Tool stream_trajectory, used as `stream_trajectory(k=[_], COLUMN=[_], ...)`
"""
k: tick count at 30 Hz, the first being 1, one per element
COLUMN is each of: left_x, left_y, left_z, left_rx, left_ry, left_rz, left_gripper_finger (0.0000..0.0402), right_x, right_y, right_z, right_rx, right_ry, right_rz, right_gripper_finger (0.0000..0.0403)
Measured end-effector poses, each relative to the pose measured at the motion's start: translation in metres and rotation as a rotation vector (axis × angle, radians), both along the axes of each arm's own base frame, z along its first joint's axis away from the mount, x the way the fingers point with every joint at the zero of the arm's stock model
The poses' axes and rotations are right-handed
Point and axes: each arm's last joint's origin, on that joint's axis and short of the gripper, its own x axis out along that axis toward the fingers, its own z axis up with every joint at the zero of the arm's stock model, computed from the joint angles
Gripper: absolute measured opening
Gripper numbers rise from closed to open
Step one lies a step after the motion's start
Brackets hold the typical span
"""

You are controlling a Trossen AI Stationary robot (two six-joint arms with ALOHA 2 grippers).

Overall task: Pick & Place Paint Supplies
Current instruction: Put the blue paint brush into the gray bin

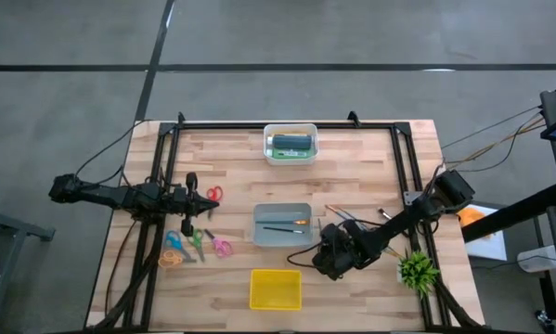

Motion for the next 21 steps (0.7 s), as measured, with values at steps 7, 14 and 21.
stream_trajectory(k=[7, 14, 21], left_x=[0.0, 0.0, 0.0], left_y=[0.0, 0.0, 0.0], left_z=[0.0, 0.0, 0.0], left_rx=[0.0, 0.0, 0.0], left_ry=[0.0, 0.0, 0.0], left_rz=[0.0, 0.0, 0.0], left_gripper_finger=[0.0, 0.0, 0.0], right_x=[-0.0015, -0.0031, -0.0045], right_y=[-0.0004, -0.0013, -0.0018], right_z=[-0.0012, -0.0019, -0.0026], right_rx=[0.003, 0.009, 0.014], right_ry=[0.032, 0.049, 0.073], right_rz=[0.009, -0.002, 0.008], right_gripper_finger=[0.0121, 0.0066, 0.0017])
